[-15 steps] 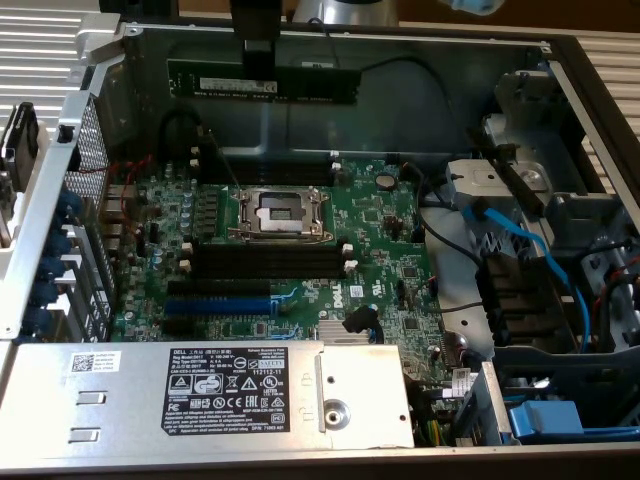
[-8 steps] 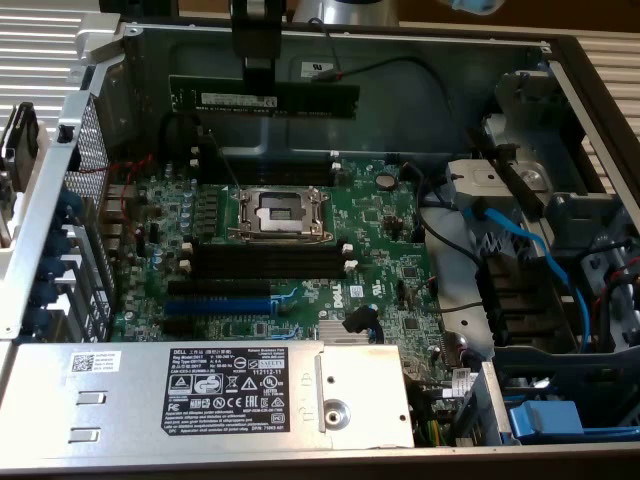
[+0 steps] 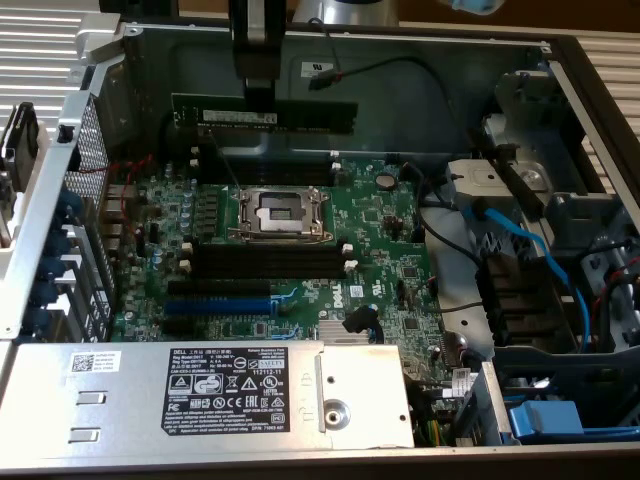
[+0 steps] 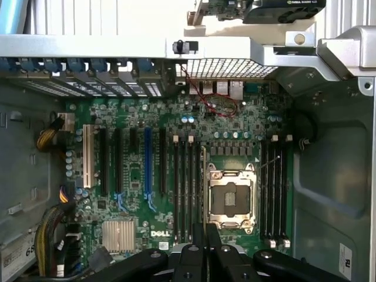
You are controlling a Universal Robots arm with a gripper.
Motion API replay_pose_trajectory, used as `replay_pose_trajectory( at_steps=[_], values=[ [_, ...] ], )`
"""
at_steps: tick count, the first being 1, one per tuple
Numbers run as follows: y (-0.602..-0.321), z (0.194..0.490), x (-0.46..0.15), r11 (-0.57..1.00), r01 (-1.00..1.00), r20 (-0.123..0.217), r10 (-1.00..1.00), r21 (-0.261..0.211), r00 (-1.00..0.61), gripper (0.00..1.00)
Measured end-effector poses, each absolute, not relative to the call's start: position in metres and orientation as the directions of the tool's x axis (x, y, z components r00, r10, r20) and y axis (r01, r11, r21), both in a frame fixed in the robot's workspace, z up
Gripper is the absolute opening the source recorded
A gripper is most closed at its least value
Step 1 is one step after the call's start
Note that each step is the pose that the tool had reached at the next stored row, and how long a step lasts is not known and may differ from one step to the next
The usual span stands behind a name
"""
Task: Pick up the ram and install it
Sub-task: 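Insert the ram into the slot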
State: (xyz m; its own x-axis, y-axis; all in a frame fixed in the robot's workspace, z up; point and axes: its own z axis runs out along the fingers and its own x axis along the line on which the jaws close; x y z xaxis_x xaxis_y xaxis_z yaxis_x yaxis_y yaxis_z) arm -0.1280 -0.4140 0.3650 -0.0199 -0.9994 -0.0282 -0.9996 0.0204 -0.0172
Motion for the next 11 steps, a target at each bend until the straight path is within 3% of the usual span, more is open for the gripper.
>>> replay_pose_trajectory(
  at_steps=[11],
  values=[
    [-0.416,0.345,-0.128,0.020,-1.000,-0.028,-0.999,-0.019,-0.020,0.12]
  ],
)
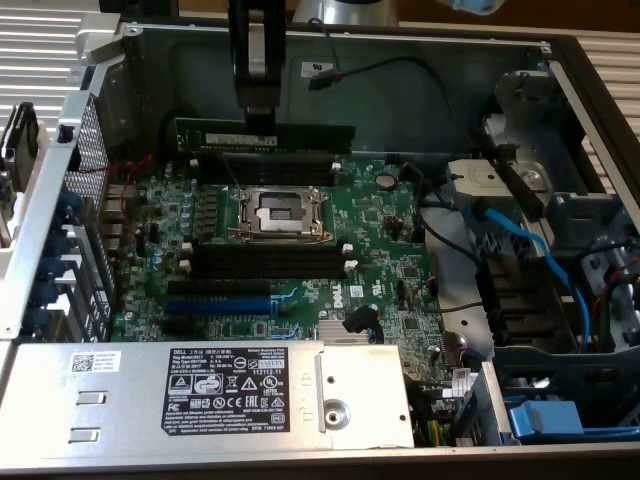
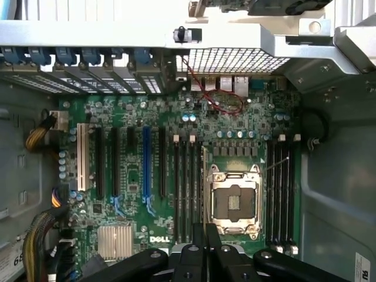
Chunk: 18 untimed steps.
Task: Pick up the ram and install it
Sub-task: 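Insert the ram into the slot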
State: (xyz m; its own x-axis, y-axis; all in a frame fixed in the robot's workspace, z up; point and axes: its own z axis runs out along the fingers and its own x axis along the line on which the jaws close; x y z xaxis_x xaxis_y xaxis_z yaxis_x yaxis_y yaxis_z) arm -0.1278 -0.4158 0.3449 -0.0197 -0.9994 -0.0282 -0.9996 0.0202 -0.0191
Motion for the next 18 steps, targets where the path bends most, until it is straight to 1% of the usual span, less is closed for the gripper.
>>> replay_pose_trajectory(
  at_steps=[18],
  values=[
    [-0.425,0.313,-0.125,0.006,-1.000,-0.028,-1.000,-0.019,-0.005,0.12]
  ],
)
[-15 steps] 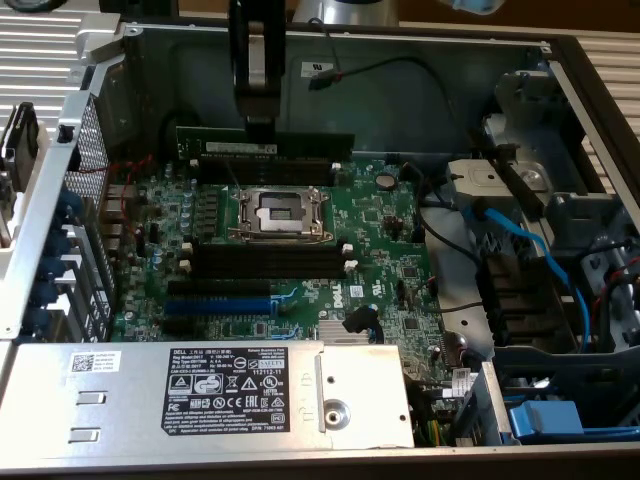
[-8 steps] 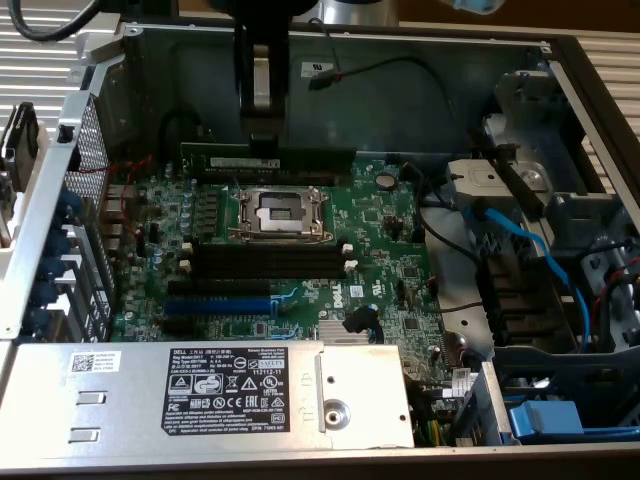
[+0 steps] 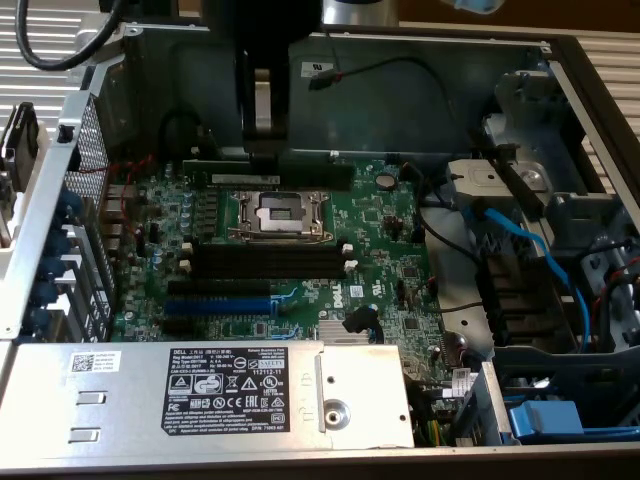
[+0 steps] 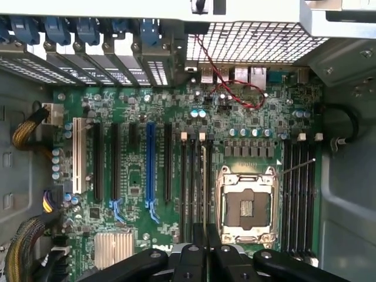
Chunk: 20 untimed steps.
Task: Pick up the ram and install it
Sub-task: 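Insert the ram into the slot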
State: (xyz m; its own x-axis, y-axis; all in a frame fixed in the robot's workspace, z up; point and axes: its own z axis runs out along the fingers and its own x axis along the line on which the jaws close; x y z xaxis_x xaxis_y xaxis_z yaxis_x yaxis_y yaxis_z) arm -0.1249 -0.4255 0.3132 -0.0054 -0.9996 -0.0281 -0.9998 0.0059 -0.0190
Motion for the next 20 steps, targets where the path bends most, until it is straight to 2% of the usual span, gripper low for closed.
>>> replay_pose_trajectory(
  at_steps=[20],
  values=[
    [-0.435,0.281,-0.116,-0.012,-1.000,-0.029,-1.000,-0.019,0.013,0.12]
  ],
)
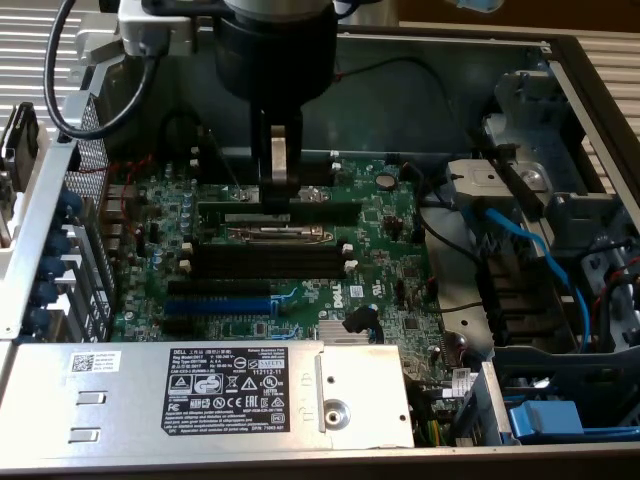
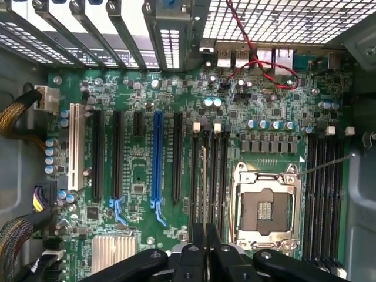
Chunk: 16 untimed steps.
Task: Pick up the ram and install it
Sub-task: 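Insert the ram into the slot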
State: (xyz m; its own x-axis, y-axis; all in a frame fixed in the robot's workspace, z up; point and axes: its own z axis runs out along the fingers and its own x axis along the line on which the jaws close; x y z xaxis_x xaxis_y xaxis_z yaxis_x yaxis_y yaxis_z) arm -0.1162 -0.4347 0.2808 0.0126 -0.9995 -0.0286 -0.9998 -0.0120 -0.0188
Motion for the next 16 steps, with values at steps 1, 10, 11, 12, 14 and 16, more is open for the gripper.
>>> replay_pose_trajectory(
  at_steps=[1,10,11,12,14,16],
  values=[
    [-0.4347,0.2793,-0.1165,-0.012,-1.000,-0.029,-1.000,-0.019,0.013,0.12],
    [-0.4378,0.2719,-0.1171,-0.012,-1.000,-0.030,-0.999,-0.010,0.012,0.12],
    [-0.4381,0.2714,-0.1171,-0.012,-1.000,-0.030,-0.999,-0.009,0.012,0.12],
    [-0.4382,0.2712,-0.1171,-0.012,-1.000,-0.030,-0.999,-0.008,0.012,0.12],
    [-0.4382,0.2712,-0.1171,-0.012,-1.000,-0.030,-0.999,-0.008,0.012,0.12],
    [-0.4382,0.2712,-0.1171,-0.012,-1.000,-0.030,-0.999,-0.008,0.012,0.12]
  ],
)
